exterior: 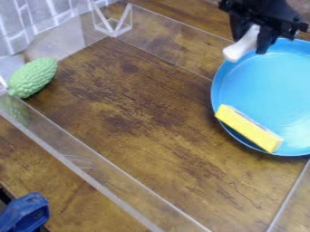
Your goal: Put the white object in the blue tray
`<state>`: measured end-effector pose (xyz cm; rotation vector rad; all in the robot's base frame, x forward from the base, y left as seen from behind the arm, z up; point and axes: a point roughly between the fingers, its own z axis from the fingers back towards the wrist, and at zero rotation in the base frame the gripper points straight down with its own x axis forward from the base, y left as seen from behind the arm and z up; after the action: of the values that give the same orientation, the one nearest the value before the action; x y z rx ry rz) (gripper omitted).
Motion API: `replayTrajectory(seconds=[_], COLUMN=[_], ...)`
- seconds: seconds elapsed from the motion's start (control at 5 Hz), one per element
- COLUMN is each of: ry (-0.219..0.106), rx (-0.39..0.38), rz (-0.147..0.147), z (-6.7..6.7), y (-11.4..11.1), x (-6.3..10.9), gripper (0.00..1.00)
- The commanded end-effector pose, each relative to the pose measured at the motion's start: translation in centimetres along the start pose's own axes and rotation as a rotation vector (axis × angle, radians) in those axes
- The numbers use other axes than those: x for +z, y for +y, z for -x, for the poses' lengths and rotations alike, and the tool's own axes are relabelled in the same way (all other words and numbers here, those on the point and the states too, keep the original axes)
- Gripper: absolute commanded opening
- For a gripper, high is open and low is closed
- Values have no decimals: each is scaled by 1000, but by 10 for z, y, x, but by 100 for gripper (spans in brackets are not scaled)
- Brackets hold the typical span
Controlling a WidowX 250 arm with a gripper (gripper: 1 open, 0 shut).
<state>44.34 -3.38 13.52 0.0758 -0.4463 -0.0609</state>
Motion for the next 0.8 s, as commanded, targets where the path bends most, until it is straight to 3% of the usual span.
replayTrajectory(seconds=[0.0, 0.2, 0.4, 0.6], ry=[-122, -119, -126, -130], rx=[28, 45, 38, 29], rz=[-3, -14, -12, 0], z=[-18, -8, -17, -18], y=[3, 6, 12, 11], x=[47, 41, 41, 35], gripper=[0, 0, 0, 0])
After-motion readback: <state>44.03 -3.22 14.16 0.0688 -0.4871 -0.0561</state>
